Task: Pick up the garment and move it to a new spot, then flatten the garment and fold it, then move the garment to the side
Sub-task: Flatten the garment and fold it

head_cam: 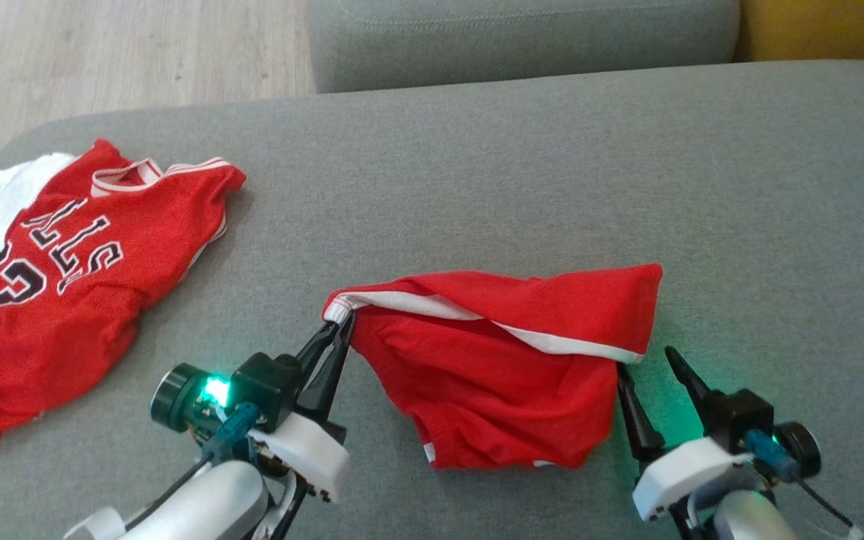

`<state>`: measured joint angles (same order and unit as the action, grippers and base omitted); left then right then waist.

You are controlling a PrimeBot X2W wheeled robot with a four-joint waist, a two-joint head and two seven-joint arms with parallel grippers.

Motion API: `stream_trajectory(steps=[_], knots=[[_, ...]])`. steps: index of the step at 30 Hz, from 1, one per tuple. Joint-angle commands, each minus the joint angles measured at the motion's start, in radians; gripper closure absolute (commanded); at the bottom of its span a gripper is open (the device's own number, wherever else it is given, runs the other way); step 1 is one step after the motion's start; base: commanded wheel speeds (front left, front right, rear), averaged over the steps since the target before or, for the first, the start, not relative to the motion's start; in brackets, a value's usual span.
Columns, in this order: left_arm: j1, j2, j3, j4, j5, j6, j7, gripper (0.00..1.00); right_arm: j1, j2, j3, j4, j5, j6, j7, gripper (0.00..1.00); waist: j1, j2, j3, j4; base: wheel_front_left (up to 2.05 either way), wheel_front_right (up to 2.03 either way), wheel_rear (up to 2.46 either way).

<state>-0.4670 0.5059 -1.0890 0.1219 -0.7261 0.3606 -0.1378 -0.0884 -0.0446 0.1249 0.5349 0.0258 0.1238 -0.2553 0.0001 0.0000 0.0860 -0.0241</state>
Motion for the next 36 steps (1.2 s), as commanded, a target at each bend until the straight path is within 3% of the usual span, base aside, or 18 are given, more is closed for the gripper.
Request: stream_trajectory(steps=[1, 11, 12, 15, 16, 22, 27, 32, 34, 36], knots=[[-0.056, 0.032, 0.044, -0.026, 0.010, 0.004, 0.001, 1.00, -0.044, -0.006, 0.030, -0.016, -0.005, 0.007, -0.006, 0.00, -0.0001, 0.0000, 0.009, 0.006, 0.00, 0.00, 0.00], [-0.077, 0.044, 0.041, -0.031, 0.019, 0.004, 0.011, 1.00, -0.100, -0.006, 0.050, 0.024, -0.014, 0.007, -0.006, 0.00, -0.0001, 0.0000, 0.026, 0.026, 0.00, 0.00, 0.00], [-0.078, 0.044, 0.040, -0.031, 0.019, 0.004, 0.012, 1.00, -0.100, -0.006, 0.051, 0.027, -0.014, 0.007, -0.006, 0.04, -0.0001, 0.0000, 0.025, 0.027, 0.00, 0.00, 0.00], [-0.079, 0.044, 0.039, -0.031, 0.019, 0.005, 0.012, 1.00, -0.100, -0.006, 0.054, 0.030, -0.017, 0.007, -0.006, 0.96, -0.0001, 0.0000, 0.019, 0.027, 0.00, 0.00, 0.00], [-0.079, 0.044, 0.040, -0.030, 0.018, 0.006, 0.011, 1.00, -0.099, -0.006, 0.054, 0.027, -0.018, 0.007, -0.006, 1.00, -0.0001, 0.0000, 0.015, 0.026, 0.00, 0.00, 0.00], [-0.080, 0.049, 0.037, -0.030, 0.022, 0.005, 0.005, 1.00, -0.089, -0.006, 0.047, 0.011, -0.035, 0.007, -0.006, 1.00, -0.0001, 0.0000, -0.006, 0.016, 0.00, 0.00, 0.00], [-0.159, 0.075, 0.018, -0.037, 0.084, -0.025, 0.012, 1.00, -0.116, -0.006, -0.048, -0.047, -0.088, 0.007, -0.006, 1.00, -0.0001, 0.0000, -0.004, 0.010, 0.00, 0.00, 0.00], [-0.380, 0.089, 0.011, -0.001, 0.181, -0.137, 0.025, 1.00, -0.269, -0.067, -0.138, -0.103, -0.140, 0.007, -0.006, 1.00, -0.0001, 0.0000, 0.035, -0.009, 0.00, 0.00, 0.00], [-0.483, 0.062, 0.017, 0.044, 0.204, -0.193, 0.018, 1.00, -0.374, -0.118, -0.155, -0.098, -0.158, 0.007, -0.006, 1.00, -0.0001, 0.0000, 0.060, -0.024, 0.00, 0.00, 0.00], [-0.537, 0.044, 0.022, 0.072, 0.217, -0.217, 0.007, 1.00, -0.431, -0.146, -0.162, -0.087, -0.167, 0.007, -0.006, 1.00, -0.0001, 0.0000, 0.075, -0.031, 0.00, 0.00, 0.00]])
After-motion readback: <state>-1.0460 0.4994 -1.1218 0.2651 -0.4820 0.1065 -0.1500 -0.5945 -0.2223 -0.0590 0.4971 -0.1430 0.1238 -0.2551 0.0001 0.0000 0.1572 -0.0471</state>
